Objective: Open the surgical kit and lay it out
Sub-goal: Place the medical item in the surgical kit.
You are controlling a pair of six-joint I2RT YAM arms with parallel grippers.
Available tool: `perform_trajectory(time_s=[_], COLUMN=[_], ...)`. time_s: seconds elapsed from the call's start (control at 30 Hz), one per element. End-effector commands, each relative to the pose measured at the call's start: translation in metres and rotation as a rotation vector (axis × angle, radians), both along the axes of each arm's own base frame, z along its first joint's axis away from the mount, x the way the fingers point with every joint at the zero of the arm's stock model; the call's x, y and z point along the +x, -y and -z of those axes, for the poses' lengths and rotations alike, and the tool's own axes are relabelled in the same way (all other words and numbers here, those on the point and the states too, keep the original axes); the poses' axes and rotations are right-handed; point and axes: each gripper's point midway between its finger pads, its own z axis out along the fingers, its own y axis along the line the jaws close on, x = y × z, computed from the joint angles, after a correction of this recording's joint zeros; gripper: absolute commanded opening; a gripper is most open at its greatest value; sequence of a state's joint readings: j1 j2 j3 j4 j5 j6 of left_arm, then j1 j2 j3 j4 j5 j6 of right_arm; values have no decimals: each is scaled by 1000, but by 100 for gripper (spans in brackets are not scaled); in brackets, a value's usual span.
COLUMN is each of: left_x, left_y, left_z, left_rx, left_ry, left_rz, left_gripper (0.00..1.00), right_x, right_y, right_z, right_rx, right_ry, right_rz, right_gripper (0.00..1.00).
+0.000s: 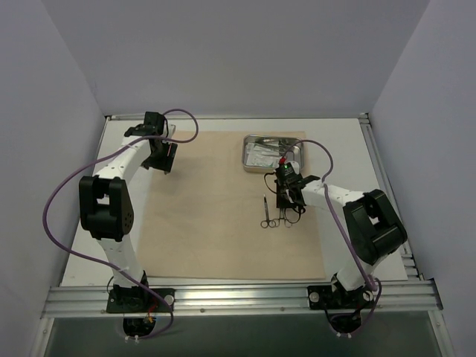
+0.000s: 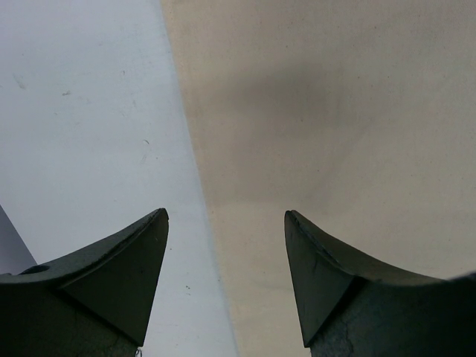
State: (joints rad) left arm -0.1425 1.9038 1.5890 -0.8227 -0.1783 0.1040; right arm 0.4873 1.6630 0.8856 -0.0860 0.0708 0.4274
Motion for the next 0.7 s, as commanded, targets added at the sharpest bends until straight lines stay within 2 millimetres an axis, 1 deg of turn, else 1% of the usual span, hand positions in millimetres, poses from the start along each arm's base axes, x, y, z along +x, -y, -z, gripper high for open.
perform_trajectory(time_s=[0.0, 0.07, 0.2, 0.33, 0.43, 0.67], left_x=[7, 7, 7, 6, 6, 6], left_y=[1, 1, 1, 1, 0, 1], left_z=[-18, -18, -16, -16, -15, -15], left_rx=[-20, -19, -23, -25, -21, -22], left_ry=[68, 66, 63, 61, 60, 58], left_rz=[-9, -9, -10, -9, -9, -9], left_gripper=[73, 73, 73, 73, 73, 73], right_x=[-4, -5, -15, -19, -19, -16], right_y=[7, 9, 14, 21, 26, 26], right_z=[-2, -6, -2, -3, -4, -7], right_rx=[-46, -44, -61, -80, -94, -86], right_ry=[-10, 1, -24, -21, -11, 6], right_rz=[10, 14, 8, 26, 43, 61], right_gripper=[13, 12, 9, 9, 8, 8])
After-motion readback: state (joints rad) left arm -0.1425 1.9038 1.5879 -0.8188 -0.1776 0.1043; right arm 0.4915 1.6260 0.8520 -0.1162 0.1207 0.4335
